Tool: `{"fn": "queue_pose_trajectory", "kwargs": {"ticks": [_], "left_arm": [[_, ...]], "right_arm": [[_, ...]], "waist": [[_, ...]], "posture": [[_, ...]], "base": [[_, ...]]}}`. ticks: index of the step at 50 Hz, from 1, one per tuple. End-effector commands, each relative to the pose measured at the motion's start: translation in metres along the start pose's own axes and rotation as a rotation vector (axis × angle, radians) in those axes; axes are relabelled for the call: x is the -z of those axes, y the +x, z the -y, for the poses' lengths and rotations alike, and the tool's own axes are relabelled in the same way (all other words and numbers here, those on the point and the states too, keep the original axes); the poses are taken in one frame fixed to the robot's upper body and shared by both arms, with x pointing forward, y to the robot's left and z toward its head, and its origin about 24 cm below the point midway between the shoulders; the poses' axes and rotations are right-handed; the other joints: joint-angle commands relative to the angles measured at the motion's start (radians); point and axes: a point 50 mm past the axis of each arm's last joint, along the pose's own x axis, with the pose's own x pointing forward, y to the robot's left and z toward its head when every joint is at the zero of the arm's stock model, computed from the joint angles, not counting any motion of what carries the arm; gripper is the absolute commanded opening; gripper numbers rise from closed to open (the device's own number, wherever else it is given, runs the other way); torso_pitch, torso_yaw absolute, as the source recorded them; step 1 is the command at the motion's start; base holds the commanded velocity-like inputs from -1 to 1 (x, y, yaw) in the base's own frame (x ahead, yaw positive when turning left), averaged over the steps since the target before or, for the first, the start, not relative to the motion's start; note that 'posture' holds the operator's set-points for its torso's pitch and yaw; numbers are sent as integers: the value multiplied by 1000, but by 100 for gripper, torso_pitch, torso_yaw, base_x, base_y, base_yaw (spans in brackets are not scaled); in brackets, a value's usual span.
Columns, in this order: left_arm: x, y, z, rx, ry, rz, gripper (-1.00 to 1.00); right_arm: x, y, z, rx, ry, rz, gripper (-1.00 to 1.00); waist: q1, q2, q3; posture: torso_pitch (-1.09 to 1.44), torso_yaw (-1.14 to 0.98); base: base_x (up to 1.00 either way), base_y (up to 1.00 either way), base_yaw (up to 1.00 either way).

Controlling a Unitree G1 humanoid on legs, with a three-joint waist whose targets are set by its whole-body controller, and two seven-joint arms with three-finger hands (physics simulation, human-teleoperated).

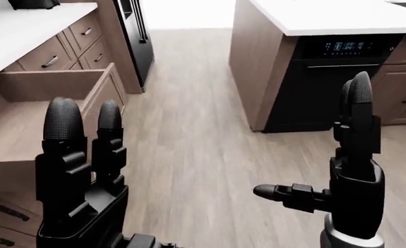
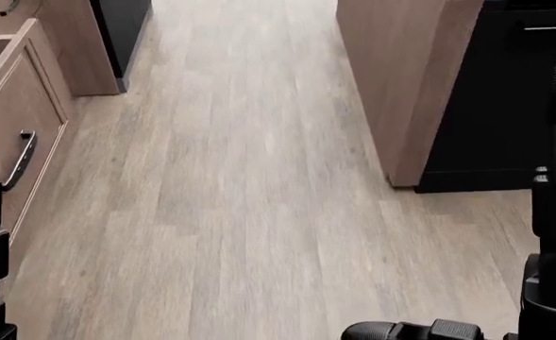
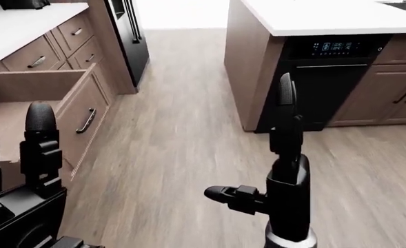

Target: Close the right drawer.

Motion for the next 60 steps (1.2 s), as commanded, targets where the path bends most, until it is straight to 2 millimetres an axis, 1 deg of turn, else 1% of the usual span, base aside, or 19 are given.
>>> {"fn": "queue_pose_trajectory", "kwargs": {"ticks": [1, 2, 3, 5, 12, 22, 24, 25, 28, 32, 44, 47, 48, 52, 54, 57, 58, 59, 60], "left_arm": [[-9, 3, 1, 5, 0, 57, 100], [-9, 3, 1, 6, 0, 57, 100], [-9, 3, 2, 7, 0, 57, 100], [-10, 3, 1, 6, 0, 57, 100], [-9, 2, 1, 5, 1, 57, 100], [-9, 3, 1, 4, 1, 57, 100], [-10, 3, 1, 4, 1, 58, 100], [-10, 3, 1, 5, 1, 57, 100], [-10, 3, 1, 3, 1, 58, 100], [-9, 2, 0, 4, 1, 58, 100], [-9, 2, 1, 6, 1, 58, 100], [-9, 3, 1, 6, 1, 58, 100], [-9, 3, 1, 6, 1, 57, 100], [-10, 3, 1, 6, 2, 57, 100], [-10, 3, 1, 6, 2, 57, 100], [-10, 3, 1, 6, 2, 58, 100], [-10, 3, 1, 5, 2, 58, 100], [-10, 2, 1, 5, 2, 58, 100], [-10, 2, 1, 5, 2, 58, 100]], "right_arm": [[-7, 2, 4, 28, -2, 44, 100], [-7, 2, 5, 29, -2, 45, 100], [-8, 3, 5, 29, -2, 44, 100], [-8, 2, 5, 28, 0, 45, 100], [-7, 2, 5, 28, 0, 47, 100], [-7, 2, 5, 28, 0, 47, 100], [-7, 1, 5, 29, 0, 47, 100], [-7, 1, 5, 29, 0, 47, 100], [-7, 2, 5, 30, -3, 46, 100], [-7, 2, 5, 29, -2, 45, 100], [-6, 1, 5, 28, -3, 42, 100], [-6, 1, 4, 28, -4, 42, 100], [-6, 1, 4, 27, -2, 42, 100], [-6, 1, 5, 28, -4, 42, 100], [-6, 1, 5, 28, -4, 41, 100], [-6, 1, 5, 28, -5, 40, 100], [-6, 1, 5, 28, -4, 41, 100], [-6, 1, 5, 28, -4, 40, 100], [-7, 1, 5, 29, -5, 41, 100]], "waist": [[-2, -14, -5], [-8, -43, -16], [-20, -16, -7], [-21, -41, -5], [-24, -17, 0], [-25, 50, 4], [-25, 84, 1], [-23, 124, -14], [-16, 97, 18], [-13, 65, 6], [-11, 22, 2], [-15, -15, -6], [-26, 8, 1], [-24, -17, -11], [-22, -3, -4], [-24, 41, 10], [-24, 68, 3], [-21, 115, -13], [-19, 118, -28]], "posture": [[0, 0], [0, 0], [0, 0], [0, 0], [0, 0], [0, 0], [0, 0], [0, 0], [0, 0], [0, 0], [0, 0], [0, 0], [0, 0], [0, 0], [0, 0], [0, 0], [0, 0], [0, 0], [0, 0]], "base": [[0, 5, 0], [0, 19, 0], [0, 37, 0], [0, 36, 0], [0, 36, 0], [0, 36, 0], [0, 36, 0], [0, 37, 0], [0, 36, 0], [0, 36, 0], [0, 36, 0], [0, 36, 0], [0, 37, 0], [0, 36, 0], [0, 36, 0], [0, 36, 0], [0, 36, 0], [0, 37, 0], [0, 37, 0]]}}
